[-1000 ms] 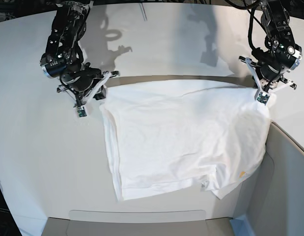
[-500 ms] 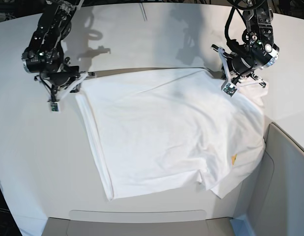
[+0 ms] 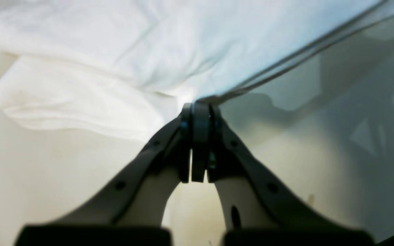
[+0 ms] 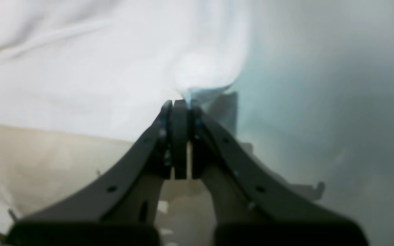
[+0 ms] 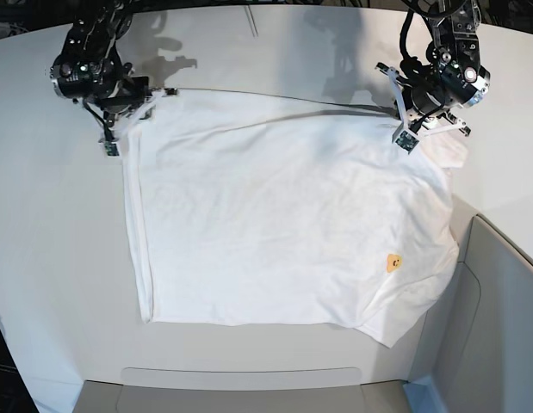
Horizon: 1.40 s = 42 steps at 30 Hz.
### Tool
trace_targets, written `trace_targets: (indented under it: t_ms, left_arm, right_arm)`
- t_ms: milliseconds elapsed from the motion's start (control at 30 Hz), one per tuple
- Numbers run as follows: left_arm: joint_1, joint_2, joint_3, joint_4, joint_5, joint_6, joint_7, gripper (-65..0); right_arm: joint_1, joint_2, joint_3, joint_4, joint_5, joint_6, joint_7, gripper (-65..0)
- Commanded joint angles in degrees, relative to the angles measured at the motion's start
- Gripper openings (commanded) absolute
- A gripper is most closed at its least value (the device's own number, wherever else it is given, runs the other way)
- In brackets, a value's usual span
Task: Layout the t-shirt on the table in an organized manner, then fold the t-shirt properly
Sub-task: 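Release and regrasp the shirt corner with the left gripper, pulling it outward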
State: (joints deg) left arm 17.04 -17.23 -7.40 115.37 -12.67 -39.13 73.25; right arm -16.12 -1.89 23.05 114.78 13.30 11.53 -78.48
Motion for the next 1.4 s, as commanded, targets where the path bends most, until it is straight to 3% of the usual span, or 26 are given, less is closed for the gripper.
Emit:
trace_targets:
  t_ms: [0, 133, 233, 300, 433, 533, 633, 767, 900, 1067, 1200, 1367]
  left_arm:
    - [-0.29, -0.3, -0.56, 0.89, -0.13, 1.02, -0.51, -65.0]
    - [-0.03, 1.45, -5.74, 1.07, -0.21, 4.1, -0.51, -63.8]
    - [-0.03, 3.3, -11.81, 1.07, -0.48, 3.31, -0.51, -59.9]
    - [-0.03, 3.3, -14.27, 1.07, -0.48, -0.29, -0.51, -57.7]
    - [0.06, 3.21, -16.12, 1.07, -0.48, -0.87, 1.78, -57.1]
    - [-0.38, 4.79, -22.36, 1.07, -0.48, -0.87, 2.13, -59.1]
    - [-4.33, 8.05, -33.52, 0.98, -0.48, -0.87, 2.66, -62.1]
    - [-10.49, 8.14, -43.28, 0.8, -0.48, -0.87, 6.75, -61.7]
    - [-15.15, 8.22, -43.99, 0.72, -0.3, -0.87, 6.75, -53.9]
    - [-18.66, 8.22, -40.03, -3.15, -0.21, -0.87, 6.75, -42.4]
    - [-19.89, 8.22, -35.28, -10.27, -0.3, -0.87, 6.75, -42.4]
    - [-24.64, 6.73, -34.67, -20.65, -0.3, -0.87, 6.75, -42.1]
  right_arm:
    - [-0.01, 0.79, -1.29, 1.13, 0.11, -0.14, 0.37, -65.0]
    - [-0.1, 1.14, -4.63, 1.39, 0.02, -0.14, 0.37, -65.0]
    - [-1.24, 3.34, -7.8, 2.1, 0.28, -0.06, 0.37, -65.0]
    - [-2.12, 5.45, -11.14, 2.71, 0.37, 0.03, 0.37, -65.0]
    - [-4.06, 8.26, -16.23, 2.89, 0.46, 0.03, 0.54, -55.1]
    - [-4.32, 8.0, -15.97, 3.33, 0.46, 0.03, 0.72, -52.3]
    - [-3.88, 8.0, -13.25, 3.42, 0.46, 0.03, 0.81, -52.4]
    - [-3.18, 8.09, -8.67, 3.42, 0.46, 0.03, 1.95, -52.4]
    - [-3.62, 8.26, -8.23, 3.42, 0.46, 0.03, 6.43, -52.4]
    - [-2.65, 8.26, -8.23, 3.33, 0.46, 0.03, 6.96, -52.3]
    - [-2.56, 8.26, -8.23, 3.33, 0.46, 0.03, 6.96, -52.3]
    - [-2.56, 8.26, -8.23, 3.33, 0.46, 0.03, 6.96, -52.3]
